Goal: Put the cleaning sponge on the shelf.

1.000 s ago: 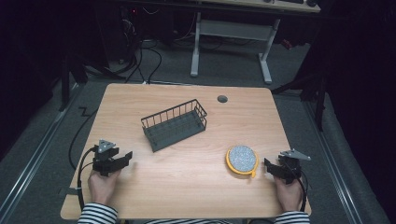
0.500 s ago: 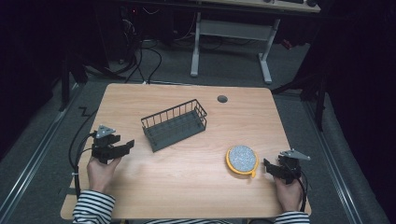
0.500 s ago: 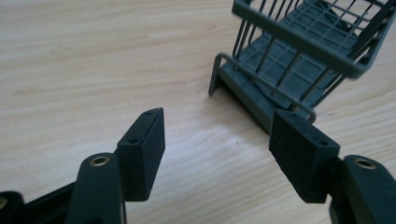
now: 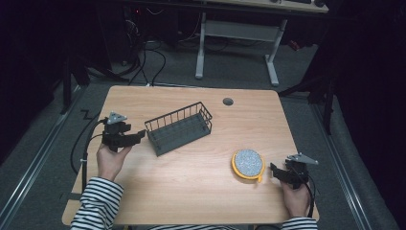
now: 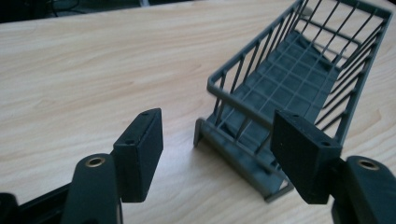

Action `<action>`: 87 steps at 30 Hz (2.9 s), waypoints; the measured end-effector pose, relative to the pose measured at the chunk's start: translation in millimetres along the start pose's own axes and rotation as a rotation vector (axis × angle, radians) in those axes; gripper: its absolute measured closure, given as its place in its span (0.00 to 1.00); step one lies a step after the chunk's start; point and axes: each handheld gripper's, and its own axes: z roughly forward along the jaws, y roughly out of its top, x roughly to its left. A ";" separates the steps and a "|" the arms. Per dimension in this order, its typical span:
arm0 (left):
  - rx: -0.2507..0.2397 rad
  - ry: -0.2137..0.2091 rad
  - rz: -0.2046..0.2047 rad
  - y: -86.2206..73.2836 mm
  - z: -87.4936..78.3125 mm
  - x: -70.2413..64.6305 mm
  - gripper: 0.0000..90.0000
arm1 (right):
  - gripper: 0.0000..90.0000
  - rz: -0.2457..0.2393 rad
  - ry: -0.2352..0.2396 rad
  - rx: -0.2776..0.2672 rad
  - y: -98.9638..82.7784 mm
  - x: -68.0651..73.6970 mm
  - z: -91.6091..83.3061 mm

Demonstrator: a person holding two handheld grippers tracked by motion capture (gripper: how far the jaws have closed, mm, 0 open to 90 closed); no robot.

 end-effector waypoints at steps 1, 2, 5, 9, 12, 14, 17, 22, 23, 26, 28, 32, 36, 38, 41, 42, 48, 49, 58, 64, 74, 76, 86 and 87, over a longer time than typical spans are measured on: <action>0.001 0.001 0.003 1.3 1.5 -0.5 0.39 | 0.36 0.000 0.000 0.000 0.0 0.0 0.0; 0.008 -0.001 0.008 3.1 3.3 -0.9 0.39 | 0.36 0.000 0.000 0.000 0.0 0.0 0.0; -0.002 -0.013 -0.004 6.8 9.2 -1.5 0.40 | 0.36 0.000 0.000 0.000 0.1 0.0 0.0; 0.010 0.002 -0.022 8.8 17.2 2.4 0.40 | 0.36 0.000 0.000 0.000 0.0 0.1 0.0; 0.002 0.002 -0.020 13.3 19.1 3.2 0.41 | 0.36 0.002 -0.001 0.001 0.0 0.3 -0.1; 0.007 0.006 -0.013 17.0 21.5 2.4 0.41 | 0.36 0.002 -0.001 0.001 0.0 0.3 -0.1; 0.017 0.001 -0.008 20.6 26.6 1.1 0.42 | 0.36 0.002 -0.001 0.001 0.0 0.3 -0.1; 0.044 0.007 0.011 25.7 39.8 -1.8 0.44 | 0.36 0.002 -0.001 0.001 0.0 0.3 -0.1; 0.040 0.002 0.003 25.7 42.2 -1.3 0.45 | 0.36 0.001 -0.001 0.001 0.0 0.3 -0.1; 0.050 -0.002 -0.005 24.0 49.3 0.9 0.51 | 0.36 0.001 0.000 0.001 0.0 0.3 -0.1; 0.060 -0.002 0.000 22.9 52.3 1.3 0.55 | 0.36 0.001 0.000 0.001 0.0 0.2 -0.1; 0.063 -0.023 -0.004 21.9 55.9 1.3 0.62 | 0.36 -0.004 0.000 0.000 0.0 0.1 0.0; 0.067 -0.053 -0.006 21.5 57.6 1.0 0.70 | 0.36 -0.004 0.001 0.000 0.0 0.0 0.0; 0.066 -0.055 -0.011 21.3 58.4 0.3 0.72 | 0.36 -0.004 0.001 0.000 0.0 0.0 0.0; 0.063 -0.056 -0.020 21.4 58.1 1.1 0.74 | 0.36 -0.008 0.001 -0.001 0.1 -0.2 0.0; 0.061 -0.059 -0.022 21.3 57.9 1.3 0.74 | 0.36 -0.008 0.001 -0.001 0.0 -0.2 0.0; 0.067 -0.069 -0.021 21.3 56.5 -2.8 0.76 | 0.36 -0.008 0.001 0.000 0.0 0.0 -0.1; 0.069 -0.070 -0.020 21.4 56.4 -4.3 0.76 | 0.36 -0.008 0.001 0.000 -0.1 0.0 -0.1; 0.075 -0.056 -0.011 20.5 57.9 -25.2 0.77 | 0.36 -0.004 0.002 0.001 -0.2 0.5 -0.3; 0.063 -0.052 -0.041 16.8 57.1 -36.3 0.77 | 0.35 -0.004 0.002 0.002 -0.1 0.6 -0.3; 0.066 -0.042 -0.054 14.6 56.0 -52.5 0.77 | 0.35 -0.008 0.006 0.000 -0.1 0.7 -0.1; 0.065 -0.044 -0.061 14.3 56.2 -55.9 0.77 | 0.35 -0.008 0.007 0.000 -0.1 0.7 -0.1; 0.059 -0.060 -0.060 12.9 57.8 -70.8 0.77 | 0.35 -0.014 0.009 -0.001 -0.1 0.5 0.1; 0.058 -0.062 -0.060 12.8 58.1 -71.0 0.77 | 0.35 -0.014 0.009 -0.001 -0.1 0.5 0.0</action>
